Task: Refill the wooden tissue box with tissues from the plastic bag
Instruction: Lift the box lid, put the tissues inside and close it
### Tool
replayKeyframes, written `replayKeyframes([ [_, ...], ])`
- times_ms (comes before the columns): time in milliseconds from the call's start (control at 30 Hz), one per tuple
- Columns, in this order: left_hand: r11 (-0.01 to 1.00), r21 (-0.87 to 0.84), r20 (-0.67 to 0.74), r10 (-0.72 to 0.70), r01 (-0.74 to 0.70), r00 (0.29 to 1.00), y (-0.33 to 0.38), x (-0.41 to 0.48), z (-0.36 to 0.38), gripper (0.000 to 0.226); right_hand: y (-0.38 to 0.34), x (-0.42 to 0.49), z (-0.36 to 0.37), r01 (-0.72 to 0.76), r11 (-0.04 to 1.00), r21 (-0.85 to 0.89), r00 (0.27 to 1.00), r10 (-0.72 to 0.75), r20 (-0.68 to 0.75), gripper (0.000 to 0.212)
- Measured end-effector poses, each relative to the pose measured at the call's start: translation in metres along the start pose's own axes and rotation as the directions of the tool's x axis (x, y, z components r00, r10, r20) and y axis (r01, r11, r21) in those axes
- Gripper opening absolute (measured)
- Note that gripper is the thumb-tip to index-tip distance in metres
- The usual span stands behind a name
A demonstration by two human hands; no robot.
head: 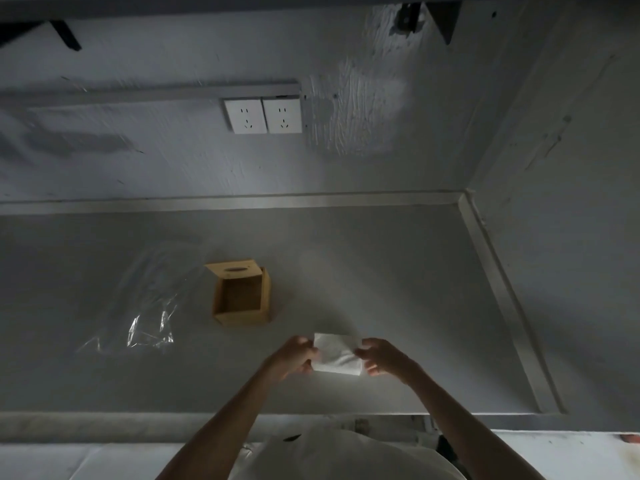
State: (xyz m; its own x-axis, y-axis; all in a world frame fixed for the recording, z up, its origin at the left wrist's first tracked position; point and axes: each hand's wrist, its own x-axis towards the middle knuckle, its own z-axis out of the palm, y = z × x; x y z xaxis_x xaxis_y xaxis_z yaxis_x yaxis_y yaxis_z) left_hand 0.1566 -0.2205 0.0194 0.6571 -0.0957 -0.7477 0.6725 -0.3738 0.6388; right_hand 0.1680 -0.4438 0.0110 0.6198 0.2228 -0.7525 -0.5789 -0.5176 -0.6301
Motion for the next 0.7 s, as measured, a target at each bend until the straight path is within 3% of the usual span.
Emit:
replayKeyframes([
  [133,0.994,0.087,-0.164,-0.052,0.067,0.985,0.005,0.002,0.014,0.013,0.0,0.005,0.012,-0.044,0.998,-0.037,0.986,0.037,-0.164,0.045],
  [200,0.993,0.059,-0.201,-0.086,0.1,0.976,0.007,0.002,0.017,0.011,-0.002,0.003,0.016,-0.011,0.996,-0.089,0.958,-0.015,-0.287,0.014],
  [300,0.987,0.08,-0.244,-0.117,0.14,0.963,0.009,0.003,0.021,0.021,0.002,0.006,0.027,-0.007,1.0,-0.005,0.94,0.004,-0.342,0.027],
  [367,0.98,0.142,-0.245,-0.099,0.137,0.964,0.011,0.003,0.022,0.03,0.001,0.003,0.033,-0.021,0.998,0.059,0.932,0.04,-0.36,0.009],
  [467,0.98,0.177,-0.226,-0.048,0.09,0.973,0.011,0.002,0.022,0.032,0.002,0.002,0.038,-0.034,0.993,0.117,0.918,0.078,-0.39,0.038],
  [633,0.988,0.155,-0.185,0.032,-0.003,0.982,0.006,-0.006,0.019,0.01,0.01,-0.006,0.03,0.046,0.993,0.104,0.944,-0.009,-0.33,0.046],
  [700,0.988,0.152,-0.091,0.05,-0.035,0.995,0.002,-0.013,0.017,0.016,0.016,-0.01,0.026,0.083,0.99,0.117,0.957,-0.047,-0.286,0.052],
])
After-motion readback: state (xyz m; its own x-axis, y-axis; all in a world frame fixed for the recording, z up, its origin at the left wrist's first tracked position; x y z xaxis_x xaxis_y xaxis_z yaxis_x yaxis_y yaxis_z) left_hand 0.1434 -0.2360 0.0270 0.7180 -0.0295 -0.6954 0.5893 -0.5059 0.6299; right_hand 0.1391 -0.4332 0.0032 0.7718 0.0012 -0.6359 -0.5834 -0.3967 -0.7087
